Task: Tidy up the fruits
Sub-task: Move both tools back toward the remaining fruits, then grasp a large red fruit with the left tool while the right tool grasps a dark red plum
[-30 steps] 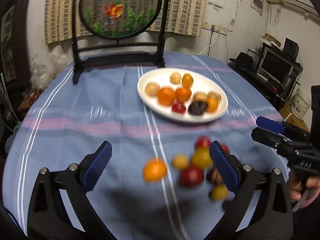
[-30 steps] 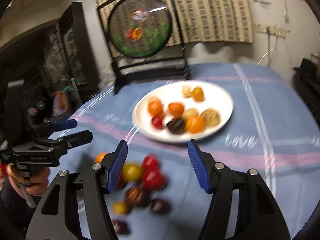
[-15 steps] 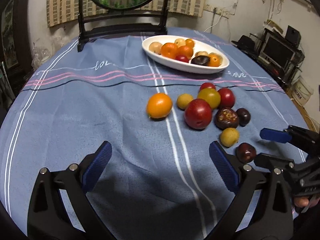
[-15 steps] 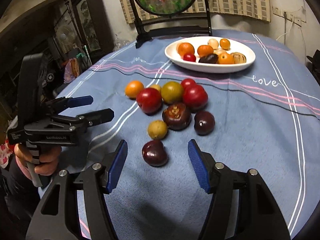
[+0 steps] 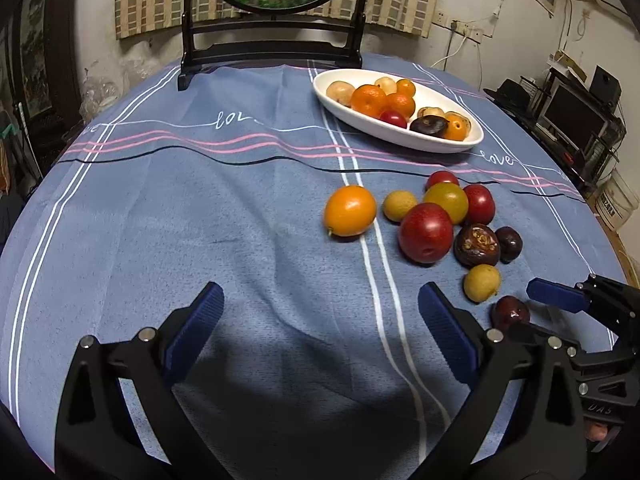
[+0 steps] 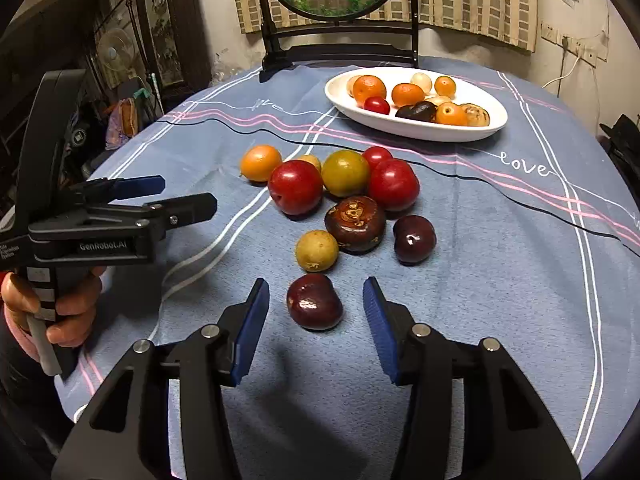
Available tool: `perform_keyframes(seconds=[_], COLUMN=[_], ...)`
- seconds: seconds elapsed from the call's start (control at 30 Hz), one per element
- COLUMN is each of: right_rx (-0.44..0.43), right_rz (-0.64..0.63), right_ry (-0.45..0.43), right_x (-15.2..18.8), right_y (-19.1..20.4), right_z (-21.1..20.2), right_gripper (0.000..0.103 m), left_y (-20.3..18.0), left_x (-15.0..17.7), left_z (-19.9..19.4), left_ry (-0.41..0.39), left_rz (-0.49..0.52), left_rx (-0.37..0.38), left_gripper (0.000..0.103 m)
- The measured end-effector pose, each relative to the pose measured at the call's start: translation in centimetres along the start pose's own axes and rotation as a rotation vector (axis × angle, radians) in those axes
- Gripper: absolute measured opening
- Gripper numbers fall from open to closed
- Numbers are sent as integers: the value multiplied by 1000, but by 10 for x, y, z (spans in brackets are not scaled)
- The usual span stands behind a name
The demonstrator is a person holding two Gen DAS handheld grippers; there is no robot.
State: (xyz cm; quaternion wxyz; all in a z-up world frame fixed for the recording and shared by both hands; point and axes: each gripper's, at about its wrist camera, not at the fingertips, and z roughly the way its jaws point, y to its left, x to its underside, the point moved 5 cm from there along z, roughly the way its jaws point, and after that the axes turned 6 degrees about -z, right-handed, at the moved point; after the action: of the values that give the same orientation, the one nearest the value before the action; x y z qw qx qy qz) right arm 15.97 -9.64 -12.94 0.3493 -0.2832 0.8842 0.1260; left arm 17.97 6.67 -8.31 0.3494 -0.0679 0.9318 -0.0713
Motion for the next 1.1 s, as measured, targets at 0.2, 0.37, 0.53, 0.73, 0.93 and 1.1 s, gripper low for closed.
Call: perform_keyframes(seconds=[0.2,0.37,0.53,0.73,0.93,1.1], right_rx=[4,10,21,29,1,-16], right_rz=[-22,-29,-44,-39,27,175], right_ry=[12,32,52,54,-22,-86], right_x=[0,1,1,2,1,5], right_y=[3,4,8,7,-5,-32], right_z=[2,5,10,11,-3,-16], right_gripper=[43,40,36,31,31,30], left_y=[0,2,3,3,4,0], left_x=[1,1,1,1,1,2], left_z=[1,2,2,3,5,5], left_ry=[8,12,12,14,24,26], left_rz=[-8,-13,-13,-14,-16,-3], left_rx=[-6,-10,-10,-10,-12,-5], left_gripper=[99,99,99,99,99,99])
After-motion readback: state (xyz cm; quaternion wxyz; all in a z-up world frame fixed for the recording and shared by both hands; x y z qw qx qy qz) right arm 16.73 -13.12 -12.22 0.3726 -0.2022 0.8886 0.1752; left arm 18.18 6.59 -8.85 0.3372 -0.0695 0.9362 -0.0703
